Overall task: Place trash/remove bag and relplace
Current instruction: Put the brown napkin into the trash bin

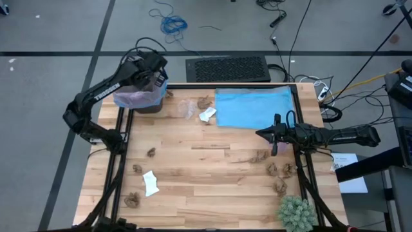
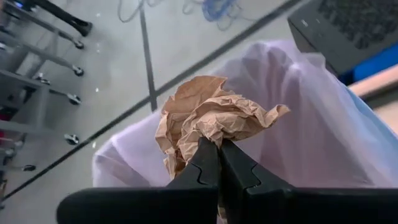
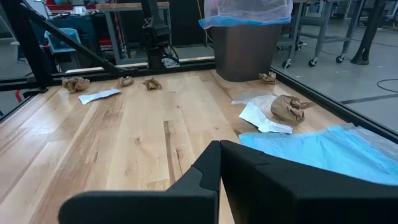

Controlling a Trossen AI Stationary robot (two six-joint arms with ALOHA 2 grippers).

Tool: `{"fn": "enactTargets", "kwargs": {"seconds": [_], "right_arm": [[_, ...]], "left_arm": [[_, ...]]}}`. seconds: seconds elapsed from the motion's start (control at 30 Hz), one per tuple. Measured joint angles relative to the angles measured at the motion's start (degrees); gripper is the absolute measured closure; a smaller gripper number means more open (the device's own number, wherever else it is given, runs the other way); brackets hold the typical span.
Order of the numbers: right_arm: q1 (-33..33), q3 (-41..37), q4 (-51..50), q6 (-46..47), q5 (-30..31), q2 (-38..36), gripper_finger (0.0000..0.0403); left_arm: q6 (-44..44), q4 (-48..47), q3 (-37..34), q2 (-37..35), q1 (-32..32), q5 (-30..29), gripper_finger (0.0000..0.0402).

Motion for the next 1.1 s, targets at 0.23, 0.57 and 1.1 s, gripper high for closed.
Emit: {"fn": "enactTargets", "kwargs": {"seconds": [0.23, 0.57, 1.1], "right_arm": [[0.0, 0.0, -0.02, -0.01, 0.01, 0.0, 0.0403], [0.01, 0.0, -0.02, -0.01, 0.02, 0.02, 0.0403], [0.01, 0.0, -0.02, 0.0, 0.0, 0.0, 0.0403]], "left_arm": [[1.74, -3.97, 0.0, 1.03, -0.78, 0.93, 0.0378], [6.15, -4.05, 0.0, 0.5, -2.2, -1.31, 0.0291], [8.73, -5.74, 4.35, 0.48, -2.89, -3.93, 0.0216]]}}
